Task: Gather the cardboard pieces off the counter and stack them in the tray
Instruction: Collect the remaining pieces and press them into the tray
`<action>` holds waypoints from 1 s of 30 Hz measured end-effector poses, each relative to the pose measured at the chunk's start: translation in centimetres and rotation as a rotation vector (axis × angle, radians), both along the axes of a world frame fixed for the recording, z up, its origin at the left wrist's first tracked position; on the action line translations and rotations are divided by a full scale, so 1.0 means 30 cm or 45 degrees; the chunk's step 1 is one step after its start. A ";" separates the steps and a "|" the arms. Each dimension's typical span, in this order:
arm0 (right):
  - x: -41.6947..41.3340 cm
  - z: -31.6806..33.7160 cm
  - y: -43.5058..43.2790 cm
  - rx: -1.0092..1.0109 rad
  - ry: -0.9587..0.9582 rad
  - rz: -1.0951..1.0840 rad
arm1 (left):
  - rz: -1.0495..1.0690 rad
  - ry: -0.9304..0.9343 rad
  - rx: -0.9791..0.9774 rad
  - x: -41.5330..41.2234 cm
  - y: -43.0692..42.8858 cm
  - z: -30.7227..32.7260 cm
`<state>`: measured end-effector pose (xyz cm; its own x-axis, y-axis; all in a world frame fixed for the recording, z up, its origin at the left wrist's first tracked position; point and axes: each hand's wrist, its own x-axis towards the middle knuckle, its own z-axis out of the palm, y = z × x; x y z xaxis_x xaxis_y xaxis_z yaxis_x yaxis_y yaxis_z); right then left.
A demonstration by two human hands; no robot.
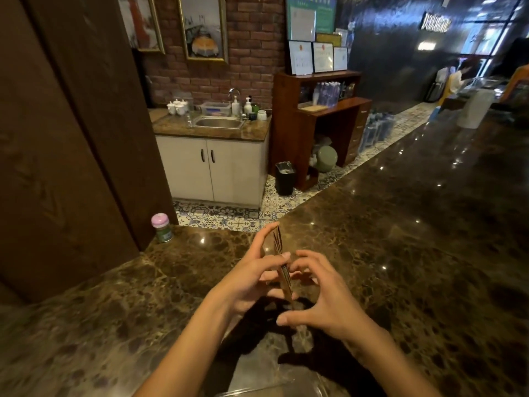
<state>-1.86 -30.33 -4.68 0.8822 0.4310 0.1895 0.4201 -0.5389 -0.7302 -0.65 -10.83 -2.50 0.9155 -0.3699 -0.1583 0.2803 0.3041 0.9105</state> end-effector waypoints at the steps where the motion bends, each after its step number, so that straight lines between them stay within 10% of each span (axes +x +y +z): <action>1: 0.004 0.004 0.000 0.042 -0.036 -0.007 | -0.028 0.008 0.038 -0.015 -0.003 0.011; 30: -0.111 0.090 0.064 -0.149 -0.124 0.190 | 0.343 0.248 0.079 -0.162 -0.066 0.048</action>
<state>-5.20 -28.40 -1.98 0.7870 0.5796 0.2116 0.5670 -0.5441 -0.6184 -5.50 -12.80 -1.07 0.9292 -0.1032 -0.3548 0.3683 0.3366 0.8667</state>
